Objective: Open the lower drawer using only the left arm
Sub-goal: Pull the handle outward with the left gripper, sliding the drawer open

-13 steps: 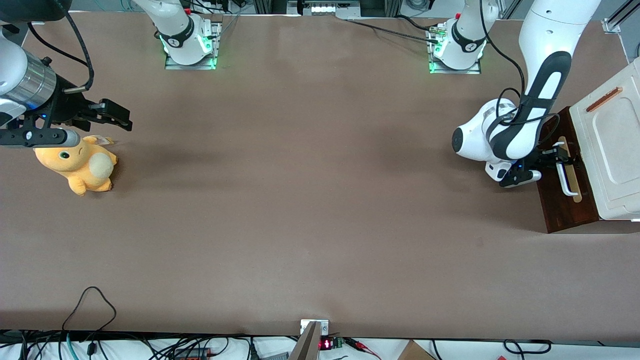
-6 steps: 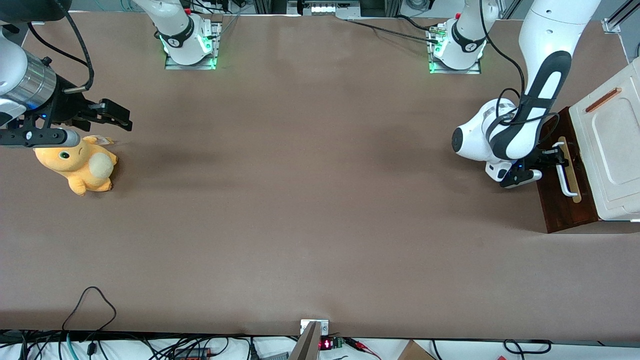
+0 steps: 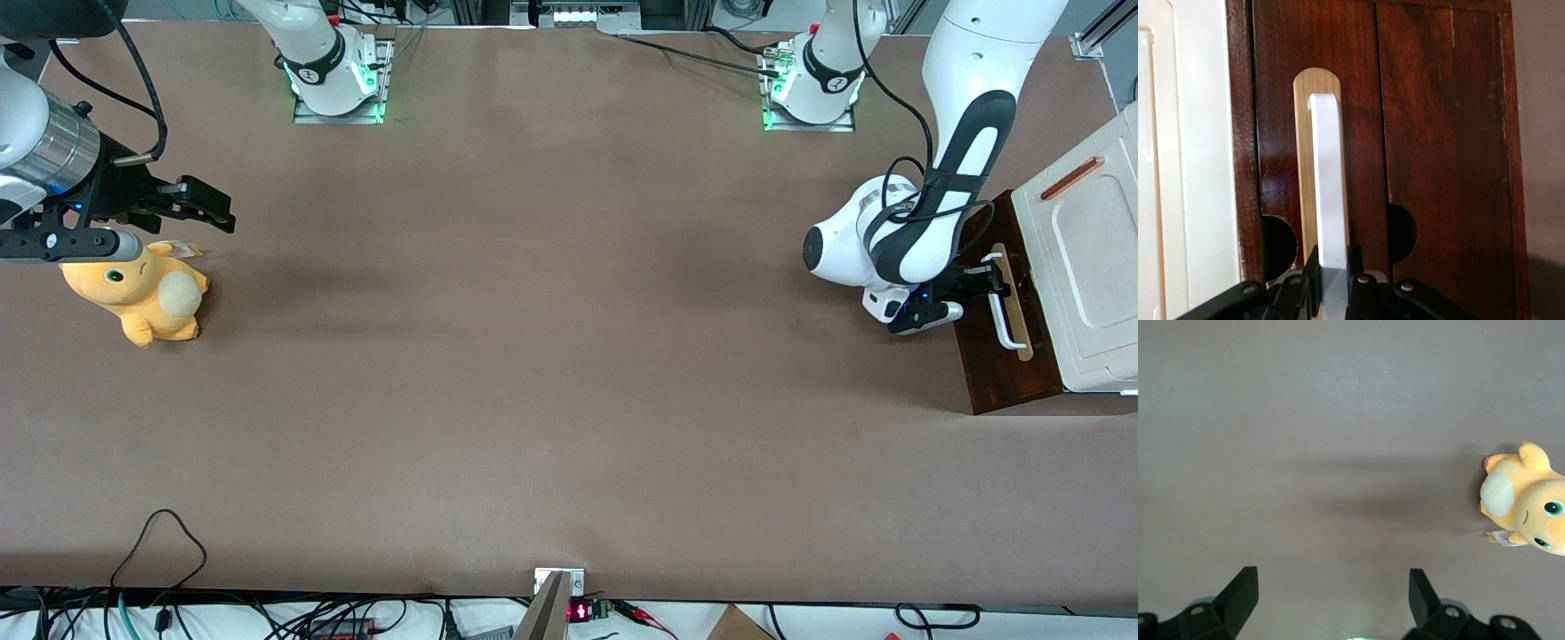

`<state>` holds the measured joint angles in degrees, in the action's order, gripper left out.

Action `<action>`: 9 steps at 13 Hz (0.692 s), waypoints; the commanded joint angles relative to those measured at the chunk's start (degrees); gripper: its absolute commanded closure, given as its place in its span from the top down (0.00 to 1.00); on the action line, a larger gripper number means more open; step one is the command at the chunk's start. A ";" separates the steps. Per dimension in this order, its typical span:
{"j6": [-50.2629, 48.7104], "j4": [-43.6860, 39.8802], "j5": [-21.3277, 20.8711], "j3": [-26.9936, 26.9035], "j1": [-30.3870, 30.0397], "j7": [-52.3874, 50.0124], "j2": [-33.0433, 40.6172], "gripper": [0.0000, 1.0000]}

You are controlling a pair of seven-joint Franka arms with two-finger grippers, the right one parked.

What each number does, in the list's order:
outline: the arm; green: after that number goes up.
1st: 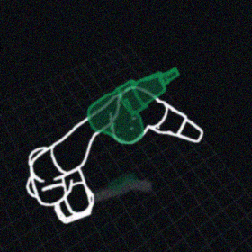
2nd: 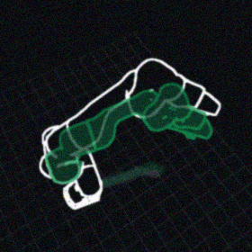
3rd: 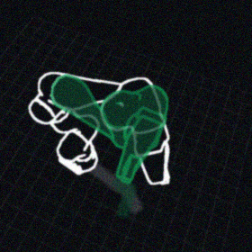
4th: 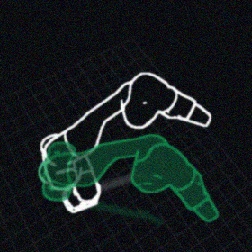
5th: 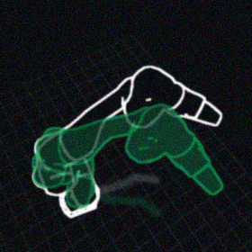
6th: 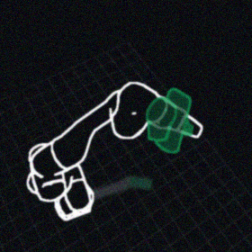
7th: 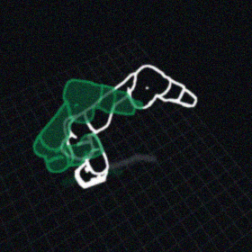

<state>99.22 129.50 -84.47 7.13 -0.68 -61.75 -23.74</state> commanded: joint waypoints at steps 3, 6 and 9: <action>1.50 -0.56 0.44 3.94 0.50 1.99 2.20 0.00; 1.33 -0.56 5.44 7.89 0.50 1.99 3.26 0.00; 1.15 -1.09 9.75 10.97 0.50 1.90 4.23 0.00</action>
<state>99.24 129.01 -77.45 16.41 -0.47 -61.83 -21.34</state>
